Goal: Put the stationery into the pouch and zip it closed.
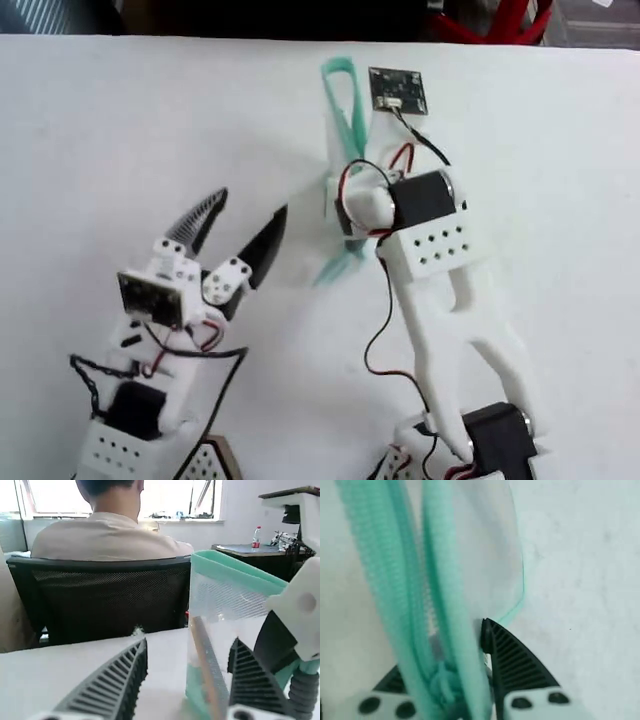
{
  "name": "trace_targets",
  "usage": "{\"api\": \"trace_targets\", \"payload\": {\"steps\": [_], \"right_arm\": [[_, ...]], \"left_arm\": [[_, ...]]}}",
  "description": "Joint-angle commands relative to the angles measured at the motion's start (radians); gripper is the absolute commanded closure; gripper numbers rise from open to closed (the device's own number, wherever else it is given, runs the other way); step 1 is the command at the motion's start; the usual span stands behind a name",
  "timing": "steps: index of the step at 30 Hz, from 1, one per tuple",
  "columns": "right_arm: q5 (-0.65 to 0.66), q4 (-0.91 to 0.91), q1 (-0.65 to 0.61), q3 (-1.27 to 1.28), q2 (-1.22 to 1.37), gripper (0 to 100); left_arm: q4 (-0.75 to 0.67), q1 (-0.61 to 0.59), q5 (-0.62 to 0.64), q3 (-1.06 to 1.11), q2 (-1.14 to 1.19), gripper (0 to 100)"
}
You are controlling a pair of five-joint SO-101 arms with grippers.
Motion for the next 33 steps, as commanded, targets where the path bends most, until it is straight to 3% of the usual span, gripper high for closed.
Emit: {"api": "trace_targets", "payload": {"steps": [1,6,10,12,16,20,28,33], "right_arm": [[-0.015,-0.012,-0.001,-0.003,-0.039,98.1],[-0.066,-0.033,0.064,-0.005,-0.048,98.1],[-0.212,-0.054,0.136,-0.049,-0.048,98.1],[-0.247,-0.054,0.15,-0.086,-0.038,98.1],[-0.322,-0.051,0.15,-0.101,-0.045,98.1],[-0.361,-0.036,0.157,-0.1,-0.038,98.1],[-0.358,-0.033,0.153,-0.107,-0.038,98.1],[-0.334,-0.012,0.151,-0.107,-0.038,98.1]], "left_arm": [[-0.002,0.019,0.11,-0.319,0.361,74],[0.298,0.022,0.222,-0.779,0.822,73],[0.341,0.038,0.226,-0.801,0.892,73],[0.296,0.058,0.187,-0.746,0.855,73],[0.135,0.145,-0.055,-0.532,0.702,73],[-0.028,0.197,-0.193,-0.288,0.538,74],[-0.304,0.193,-0.295,-0.095,0.547,74],[-0.485,0.087,-0.292,-0.15,0.694,74]]}}
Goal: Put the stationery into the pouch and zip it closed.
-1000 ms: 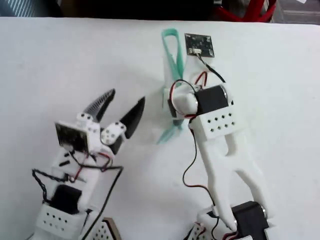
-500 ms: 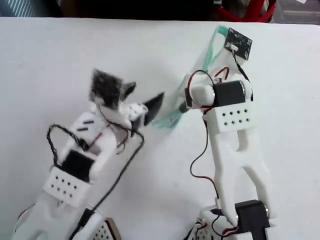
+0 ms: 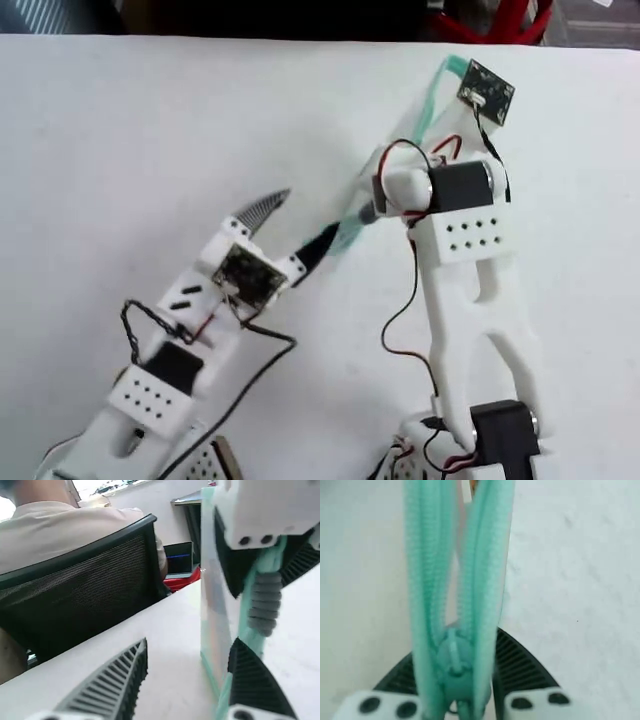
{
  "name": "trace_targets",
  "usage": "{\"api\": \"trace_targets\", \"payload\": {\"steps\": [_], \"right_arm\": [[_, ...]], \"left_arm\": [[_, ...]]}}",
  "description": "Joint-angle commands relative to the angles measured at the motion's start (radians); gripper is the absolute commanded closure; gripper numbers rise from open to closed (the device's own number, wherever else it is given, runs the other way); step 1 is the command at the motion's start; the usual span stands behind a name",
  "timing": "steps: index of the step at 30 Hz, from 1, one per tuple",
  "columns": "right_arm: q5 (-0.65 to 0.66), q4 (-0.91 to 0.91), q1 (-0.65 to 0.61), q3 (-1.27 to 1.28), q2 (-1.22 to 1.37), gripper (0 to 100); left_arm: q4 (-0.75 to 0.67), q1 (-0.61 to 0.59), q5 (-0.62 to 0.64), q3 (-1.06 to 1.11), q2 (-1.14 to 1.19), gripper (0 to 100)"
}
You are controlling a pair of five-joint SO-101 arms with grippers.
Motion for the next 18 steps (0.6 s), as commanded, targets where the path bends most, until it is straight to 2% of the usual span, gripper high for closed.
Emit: {"api": "trace_targets", "payload": {"steps": [1,3,7,9,12,18], "right_arm": [[0.031,0.019,-0.005,-0.064,-0.041,98.1],[0.035,0.018,-0.005,-0.064,-0.041,98.1],[0.034,0.01,-0.007,-0.066,-0.042,98.1],[0.034,0.008,-0.016,-0.077,-0.041,98.1],[0.034,0.01,-0.012,-0.087,-0.041,98.1],[0.034,-0.004,-0.033,-0.083,-0.041,98.1]], "left_arm": [[-0.17,-0.094,-0.005,-0.081,0.148,74],[-0.19,-0.091,-0.005,-0.127,0.254,74],[-0.196,0.012,-0.009,-0.199,0.476,74],[-0.215,0.033,-0.003,-0.218,0.515,74],[-0.239,0.05,-0.003,-0.167,0.469,74],[-0.23,0.154,-0.005,-0.012,0.17,74]]}}
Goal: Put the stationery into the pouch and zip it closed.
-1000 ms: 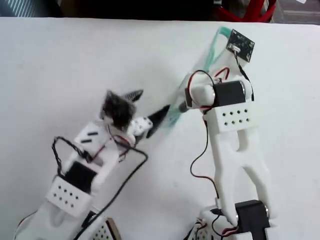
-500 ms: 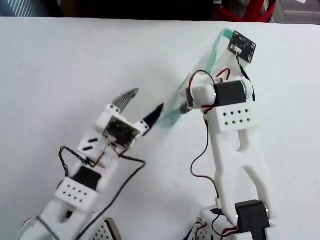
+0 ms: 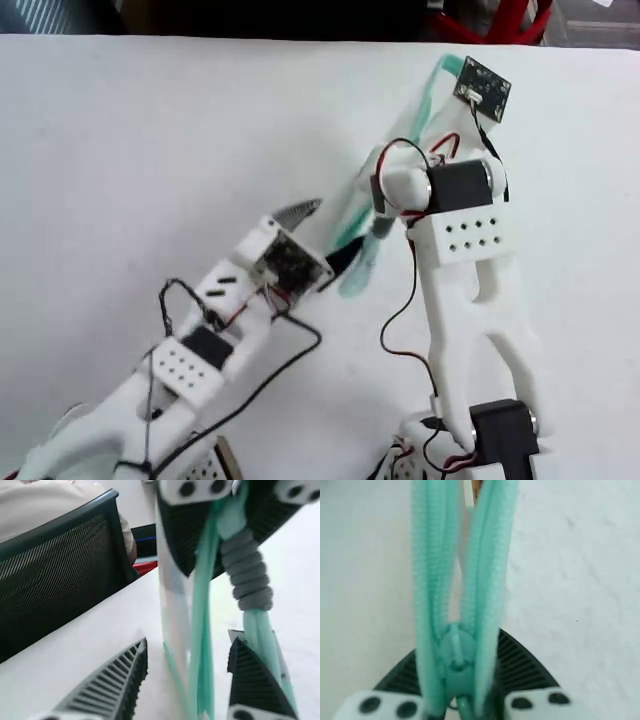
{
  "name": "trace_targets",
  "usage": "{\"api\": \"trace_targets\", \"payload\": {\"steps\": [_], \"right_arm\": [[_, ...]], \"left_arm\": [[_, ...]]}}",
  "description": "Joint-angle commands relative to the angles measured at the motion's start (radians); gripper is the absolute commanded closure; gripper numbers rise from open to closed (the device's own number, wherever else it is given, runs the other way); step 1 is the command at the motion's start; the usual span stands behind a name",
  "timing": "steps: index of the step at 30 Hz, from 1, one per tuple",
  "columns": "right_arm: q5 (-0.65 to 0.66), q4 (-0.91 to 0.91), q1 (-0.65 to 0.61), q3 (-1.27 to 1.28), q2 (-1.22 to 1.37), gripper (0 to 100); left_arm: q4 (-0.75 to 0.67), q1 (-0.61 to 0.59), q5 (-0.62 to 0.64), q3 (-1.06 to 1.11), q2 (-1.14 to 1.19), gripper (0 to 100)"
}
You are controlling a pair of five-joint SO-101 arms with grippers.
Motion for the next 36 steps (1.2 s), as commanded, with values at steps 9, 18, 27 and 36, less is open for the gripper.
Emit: {"api": "trace_targets", "payload": {"steps": [9,18,27,36], "right_arm": [[0.012,-0.015,-0.031,-0.057,-0.042,98.1],[0.028,-0.018,-0.012,-0.06,-0.051,98.1],[0.127,-0.018,-0.016,-0.06,-0.053,98.1],[0.133,0.013,-0.048,-0.057,-0.053,98.1]], "left_arm": [[0.049,0.073,0.0,-0.011,-0.239,74],[0.049,0.068,0.0,-0.173,0.044,74],[-0.081,0.056,-0.009,-0.206,0.196,74],[-0.373,0.016,-0.011,-0.281,0.496,80]]}}
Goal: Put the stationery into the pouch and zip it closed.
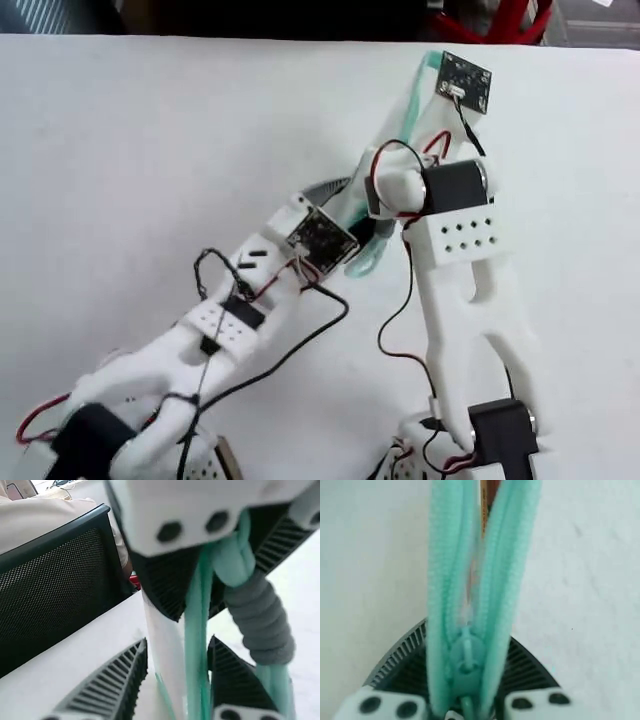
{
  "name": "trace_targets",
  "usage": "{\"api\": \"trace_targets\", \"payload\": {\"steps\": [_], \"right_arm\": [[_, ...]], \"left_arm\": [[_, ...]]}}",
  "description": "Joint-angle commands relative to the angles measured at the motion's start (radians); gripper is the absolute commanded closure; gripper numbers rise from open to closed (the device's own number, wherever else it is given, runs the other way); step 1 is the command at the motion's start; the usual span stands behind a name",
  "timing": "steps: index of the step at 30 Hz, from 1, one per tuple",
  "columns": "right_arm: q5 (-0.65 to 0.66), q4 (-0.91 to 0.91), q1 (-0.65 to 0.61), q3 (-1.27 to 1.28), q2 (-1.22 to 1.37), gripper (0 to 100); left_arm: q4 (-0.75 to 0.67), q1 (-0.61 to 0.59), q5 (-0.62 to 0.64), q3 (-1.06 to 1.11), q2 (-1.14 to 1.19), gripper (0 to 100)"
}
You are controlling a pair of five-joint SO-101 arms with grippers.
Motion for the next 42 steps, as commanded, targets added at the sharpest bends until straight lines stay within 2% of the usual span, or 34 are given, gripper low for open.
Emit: {"api": "trace_targets", "payload": {"steps": [1,12,14,17,20,27,29,32,34,37,42], "right_arm": [[0.012,0.025,-0.036,-0.058,-0.054,98.1],[0.005,0.036,-0.051,-0.06,-0.054,98.1],[0.005,0.036,-0.054,-0.06,-0.054,98.1],[0.005,0.036,-0.054,-0.06,-0.054,98.1],[0.008,0.036,-0.051,-0.06,-0.054,98.1],[0.015,0.028,-0.025,-0.06,-0.054,98.1],[0.077,0.038,-0.001,-0.083,-0.062,94.7],[0.273,0.05,0.028,-0.101,-0.102,77.5],[0.282,0.05,0.031,-0.103,-0.142,67.9],[0.316,0.045,0.031,-0.126,-0.22,66.3],[0.456,0.068,0.036,-0.232,-0.358,66.3]], "left_arm": [[-0.144,-0.005,-0.006,-0.058,0.077,80],[-0.158,0.007,-0.006,-0.064,0.09,81],[-0.158,0.007,-0.006,-0.064,0.09,84],[-0.158,0.013,-0.008,-0.064,0.09,98],[-0.158,0.015,-0.008,-0.064,0.091,96],[-0.152,0.013,-0.015,-0.061,0.081,98],[-0.15,0.015,-0.043,-0.057,0.081,98],[-0.149,0.015,-0.046,-0.055,0.085,98],[-0.149,0.013,-0.046,-0.055,0.085,98],[-0.144,0.013,-0.046,-0.04,0.082,98],[-0.144,0.005,-0.046,-0.037,0.081,98]]}}
